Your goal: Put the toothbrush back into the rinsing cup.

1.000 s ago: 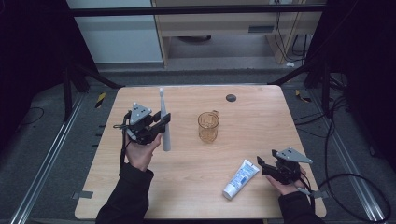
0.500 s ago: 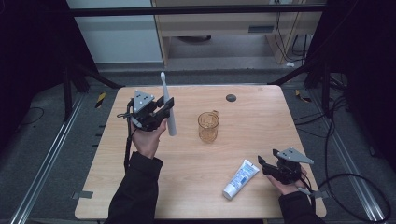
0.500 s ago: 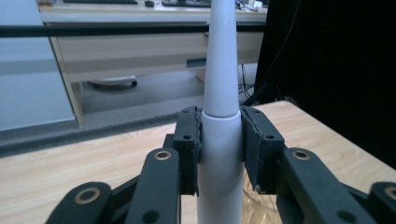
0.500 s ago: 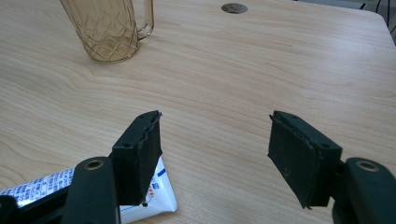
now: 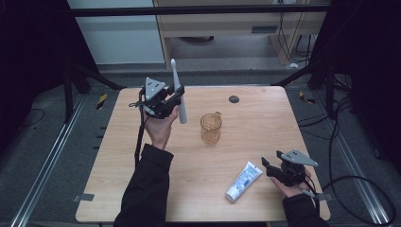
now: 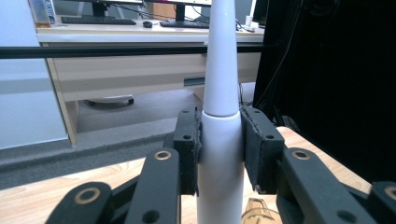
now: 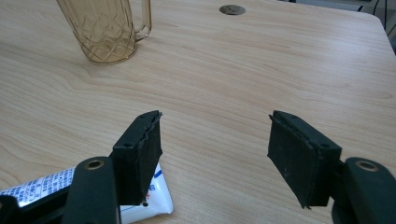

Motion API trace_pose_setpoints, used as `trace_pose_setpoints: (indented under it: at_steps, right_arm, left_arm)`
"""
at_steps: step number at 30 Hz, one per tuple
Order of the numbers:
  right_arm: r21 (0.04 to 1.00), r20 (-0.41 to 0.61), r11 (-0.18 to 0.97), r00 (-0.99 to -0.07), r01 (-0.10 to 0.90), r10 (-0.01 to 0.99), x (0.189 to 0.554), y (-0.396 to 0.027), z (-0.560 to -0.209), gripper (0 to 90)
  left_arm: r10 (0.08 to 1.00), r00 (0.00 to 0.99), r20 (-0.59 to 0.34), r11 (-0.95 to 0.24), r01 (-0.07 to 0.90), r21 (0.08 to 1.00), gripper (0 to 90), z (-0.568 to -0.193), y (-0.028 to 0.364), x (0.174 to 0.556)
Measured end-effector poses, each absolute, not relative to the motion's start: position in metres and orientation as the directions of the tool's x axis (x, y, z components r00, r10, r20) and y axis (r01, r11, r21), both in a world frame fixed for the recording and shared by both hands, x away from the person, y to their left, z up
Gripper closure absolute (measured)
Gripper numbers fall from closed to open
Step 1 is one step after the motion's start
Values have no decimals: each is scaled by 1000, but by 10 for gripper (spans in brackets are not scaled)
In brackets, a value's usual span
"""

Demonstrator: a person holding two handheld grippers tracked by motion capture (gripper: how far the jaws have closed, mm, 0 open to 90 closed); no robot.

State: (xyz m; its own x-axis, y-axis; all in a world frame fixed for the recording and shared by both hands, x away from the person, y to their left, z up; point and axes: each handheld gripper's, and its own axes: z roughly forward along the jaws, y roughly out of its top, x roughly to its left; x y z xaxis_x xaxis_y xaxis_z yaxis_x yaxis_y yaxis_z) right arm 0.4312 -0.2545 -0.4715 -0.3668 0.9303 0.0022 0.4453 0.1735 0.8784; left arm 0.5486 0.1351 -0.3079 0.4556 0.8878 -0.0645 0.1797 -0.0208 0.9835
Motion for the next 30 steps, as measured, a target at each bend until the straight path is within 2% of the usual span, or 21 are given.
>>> trace_pose_setpoints:
  at_steps: [18, 30]
  right_arm:
    - [882, -13, 182, -365, 434, 931, 433, -255, -474, 346]
    - [885, -12, 180, -367, 429, 930, 433, -256, -475, 350]
  left_arm:
    - [884, 461, -74, 0, 158, 987, 680, -315, 102, 572]
    - [872, 482, -81, -7, 178, 984, 680, -326, 84, 582]
